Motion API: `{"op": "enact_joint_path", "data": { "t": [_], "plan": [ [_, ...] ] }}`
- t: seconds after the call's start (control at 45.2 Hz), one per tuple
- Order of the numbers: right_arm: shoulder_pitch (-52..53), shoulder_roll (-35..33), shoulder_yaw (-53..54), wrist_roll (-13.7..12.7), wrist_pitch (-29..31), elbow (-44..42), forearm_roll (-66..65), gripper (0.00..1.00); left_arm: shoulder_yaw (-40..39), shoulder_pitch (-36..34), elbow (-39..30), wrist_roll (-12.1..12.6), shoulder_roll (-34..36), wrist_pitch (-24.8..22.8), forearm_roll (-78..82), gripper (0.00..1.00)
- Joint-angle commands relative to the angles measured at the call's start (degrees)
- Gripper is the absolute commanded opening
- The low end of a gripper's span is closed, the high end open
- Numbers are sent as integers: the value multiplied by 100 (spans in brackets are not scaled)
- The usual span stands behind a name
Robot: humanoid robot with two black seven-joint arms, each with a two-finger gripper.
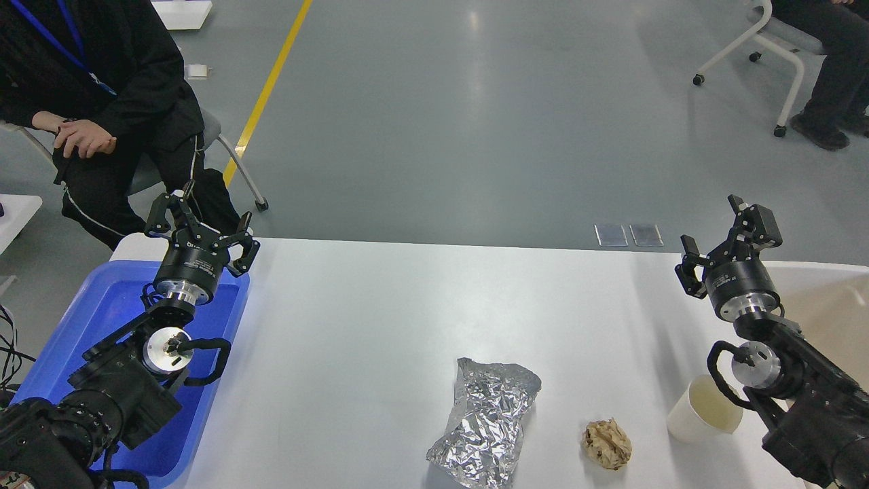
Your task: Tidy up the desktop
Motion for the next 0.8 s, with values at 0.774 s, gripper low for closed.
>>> {"op": "enact_joint_path", "data": {
  "t": [0.774],
  "plan": [
    [142, -579, -447, -141, 167, 422, -9, 100, -5, -7, -2, -9, 4, 7, -6, 100]
  ]
}}
